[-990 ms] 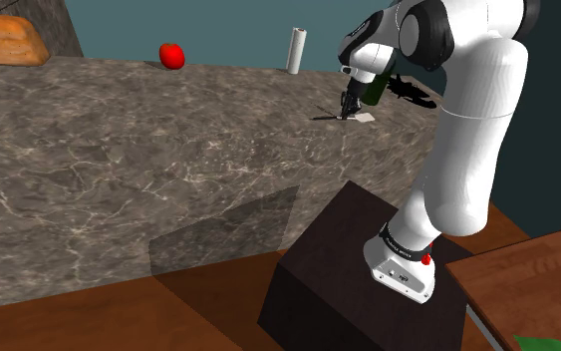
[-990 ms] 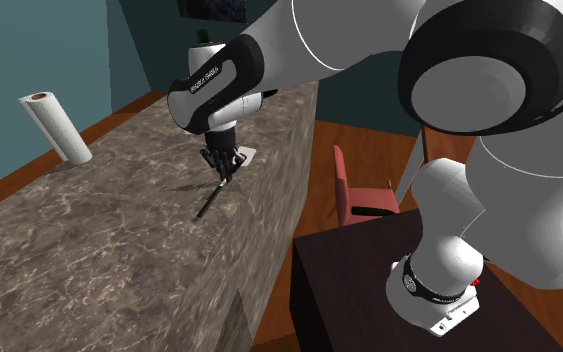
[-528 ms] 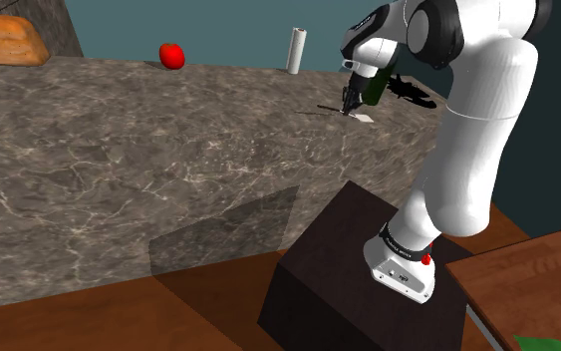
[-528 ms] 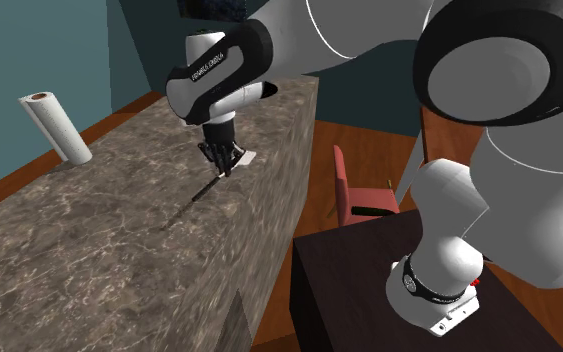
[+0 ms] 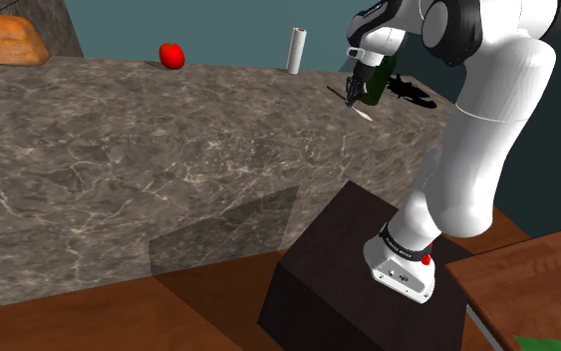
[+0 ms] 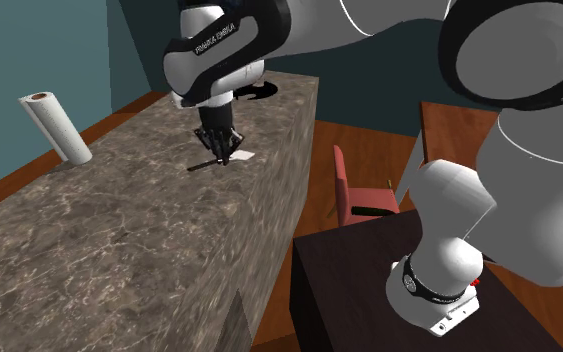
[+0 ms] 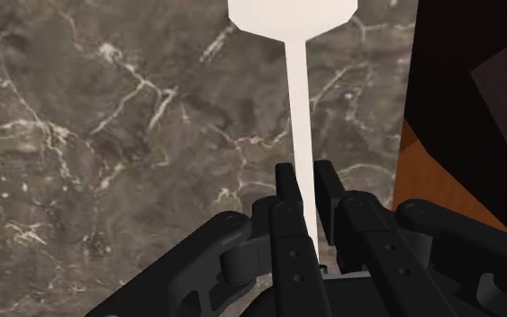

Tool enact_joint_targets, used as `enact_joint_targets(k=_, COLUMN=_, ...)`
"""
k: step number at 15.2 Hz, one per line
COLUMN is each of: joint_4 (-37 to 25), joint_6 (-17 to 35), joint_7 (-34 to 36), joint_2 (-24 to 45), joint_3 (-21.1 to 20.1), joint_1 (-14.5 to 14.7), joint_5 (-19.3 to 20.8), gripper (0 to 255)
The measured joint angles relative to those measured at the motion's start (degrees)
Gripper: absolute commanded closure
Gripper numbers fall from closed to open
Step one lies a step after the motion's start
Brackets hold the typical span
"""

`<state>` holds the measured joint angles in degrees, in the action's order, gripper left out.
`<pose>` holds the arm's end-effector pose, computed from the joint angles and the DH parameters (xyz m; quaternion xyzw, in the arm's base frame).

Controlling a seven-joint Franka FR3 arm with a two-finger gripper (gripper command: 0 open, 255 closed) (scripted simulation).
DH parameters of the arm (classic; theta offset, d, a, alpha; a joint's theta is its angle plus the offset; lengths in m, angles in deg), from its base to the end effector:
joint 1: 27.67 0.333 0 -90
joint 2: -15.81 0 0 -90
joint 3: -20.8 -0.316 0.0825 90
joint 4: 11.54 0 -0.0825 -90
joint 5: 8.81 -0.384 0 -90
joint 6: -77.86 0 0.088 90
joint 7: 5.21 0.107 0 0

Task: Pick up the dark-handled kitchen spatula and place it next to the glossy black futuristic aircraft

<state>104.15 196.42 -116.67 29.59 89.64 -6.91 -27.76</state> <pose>0.4076 -0.3963 0.4016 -0.8889 -0.4570 -0.0296 0.0153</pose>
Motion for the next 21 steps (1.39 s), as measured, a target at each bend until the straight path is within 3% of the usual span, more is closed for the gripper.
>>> enact_joint_targets(k=7, joint_4=-2.75, joint_6=-4.12, joint_7=3.67, joint_2=-4.36, joint_3=3.03, joint_1=3.52, joint_5=4.99, gripper=255)
enact_joint_targets(k=21, joint_4=-10.54, joint_6=-13.12, joint_7=7.5, joint_2=-9.27, joint_3=5.3, joint_1=6.11, joint_5=10.56, gripper=255)
